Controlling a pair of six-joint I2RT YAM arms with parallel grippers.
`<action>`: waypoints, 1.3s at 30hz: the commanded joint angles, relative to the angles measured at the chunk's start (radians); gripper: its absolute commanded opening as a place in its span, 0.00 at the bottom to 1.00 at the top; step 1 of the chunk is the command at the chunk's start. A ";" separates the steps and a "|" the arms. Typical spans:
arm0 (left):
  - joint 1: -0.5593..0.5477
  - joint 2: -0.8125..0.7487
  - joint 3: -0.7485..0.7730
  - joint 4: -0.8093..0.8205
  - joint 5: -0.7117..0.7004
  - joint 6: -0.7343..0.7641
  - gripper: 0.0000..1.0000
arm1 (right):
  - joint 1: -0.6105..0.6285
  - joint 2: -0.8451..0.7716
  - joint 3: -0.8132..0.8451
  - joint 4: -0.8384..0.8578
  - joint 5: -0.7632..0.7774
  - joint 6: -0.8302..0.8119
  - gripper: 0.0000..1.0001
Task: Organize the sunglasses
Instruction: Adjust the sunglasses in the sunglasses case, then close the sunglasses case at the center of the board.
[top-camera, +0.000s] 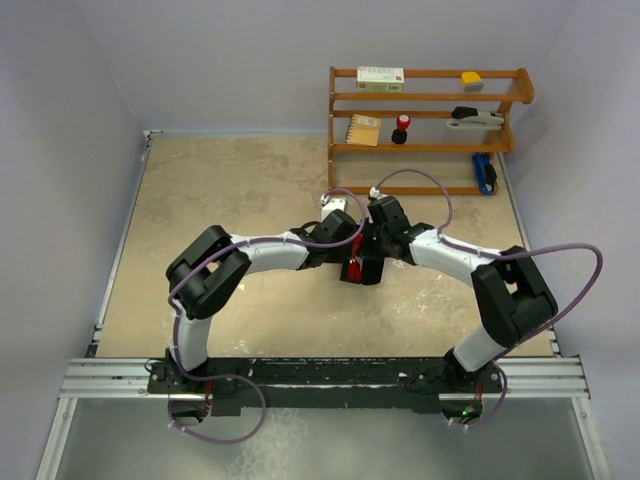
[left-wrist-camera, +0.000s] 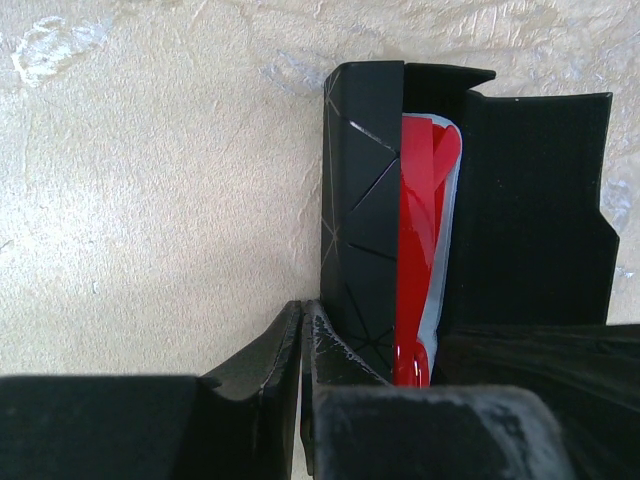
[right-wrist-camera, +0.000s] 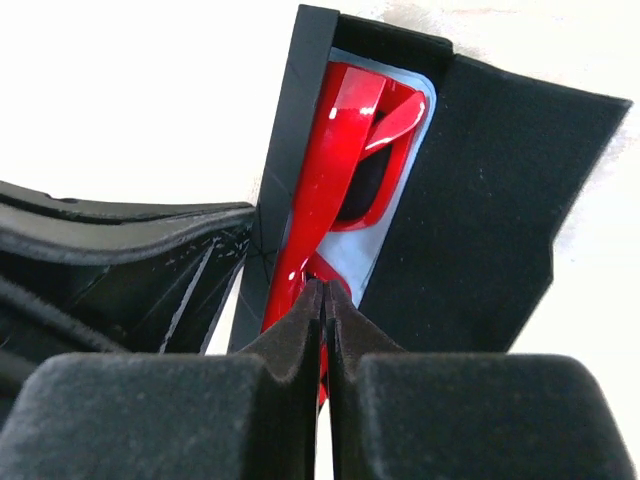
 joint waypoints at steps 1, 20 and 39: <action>-0.006 -0.036 0.012 0.020 0.013 -0.018 0.00 | -0.002 -0.085 0.040 -0.068 0.047 -0.031 0.00; -0.006 -0.050 0.002 0.012 0.016 -0.010 0.00 | -0.152 -0.161 -0.140 -0.065 0.115 -0.030 0.00; -0.014 -0.037 0.007 0.023 0.027 -0.026 0.00 | -0.132 -0.024 -0.116 0.146 -0.121 0.023 0.00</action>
